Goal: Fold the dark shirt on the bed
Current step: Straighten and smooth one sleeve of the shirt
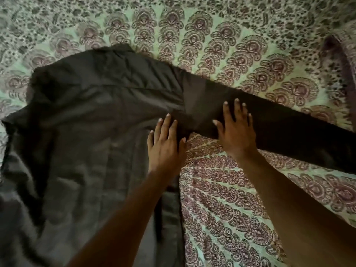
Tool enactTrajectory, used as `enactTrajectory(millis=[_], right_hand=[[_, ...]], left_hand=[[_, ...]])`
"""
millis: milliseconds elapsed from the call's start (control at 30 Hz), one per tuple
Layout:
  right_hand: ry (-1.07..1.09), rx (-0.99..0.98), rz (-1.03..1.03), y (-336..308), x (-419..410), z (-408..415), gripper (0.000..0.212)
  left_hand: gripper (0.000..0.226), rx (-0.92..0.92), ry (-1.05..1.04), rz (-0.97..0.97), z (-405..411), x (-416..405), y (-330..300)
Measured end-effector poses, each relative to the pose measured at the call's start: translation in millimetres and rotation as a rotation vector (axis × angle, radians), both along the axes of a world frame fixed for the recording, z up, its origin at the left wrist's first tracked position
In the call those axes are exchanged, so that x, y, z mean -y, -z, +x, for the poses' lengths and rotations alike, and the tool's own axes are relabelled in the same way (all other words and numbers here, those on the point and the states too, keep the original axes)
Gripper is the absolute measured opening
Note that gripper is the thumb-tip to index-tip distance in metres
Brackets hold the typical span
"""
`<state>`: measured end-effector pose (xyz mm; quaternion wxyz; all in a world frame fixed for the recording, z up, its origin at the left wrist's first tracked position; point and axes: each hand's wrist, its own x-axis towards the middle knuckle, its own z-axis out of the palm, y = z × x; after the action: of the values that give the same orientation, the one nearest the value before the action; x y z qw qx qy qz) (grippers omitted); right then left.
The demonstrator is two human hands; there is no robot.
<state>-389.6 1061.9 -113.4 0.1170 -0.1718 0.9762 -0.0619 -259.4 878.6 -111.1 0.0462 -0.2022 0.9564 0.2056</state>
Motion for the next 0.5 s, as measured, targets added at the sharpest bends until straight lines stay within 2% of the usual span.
enactTrajectory(millis=[167, 267, 333, 500], right_hand=[[-0.293, -0.082, -0.067, 1, 55, 11, 0.062], [-0.425, -0.079, -0.09, 6, 89, 9, 0.062], [-0.418, -0.061, -0.064, 10, 95, 6, 0.063], [-0.178, -0.018, -0.057, 10, 77, 25, 0.065]], left_hand=[[0.06, -0.007, -0.025, -0.09, 33, 27, 4], [0.063, -0.028, -0.07, -0.025, 43, 47, 8], [0.063, -0.021, -0.009, 0.017, 49, 56, 10], [0.065, 0.012, 0.12, 0.021, 68, 59, 10]])
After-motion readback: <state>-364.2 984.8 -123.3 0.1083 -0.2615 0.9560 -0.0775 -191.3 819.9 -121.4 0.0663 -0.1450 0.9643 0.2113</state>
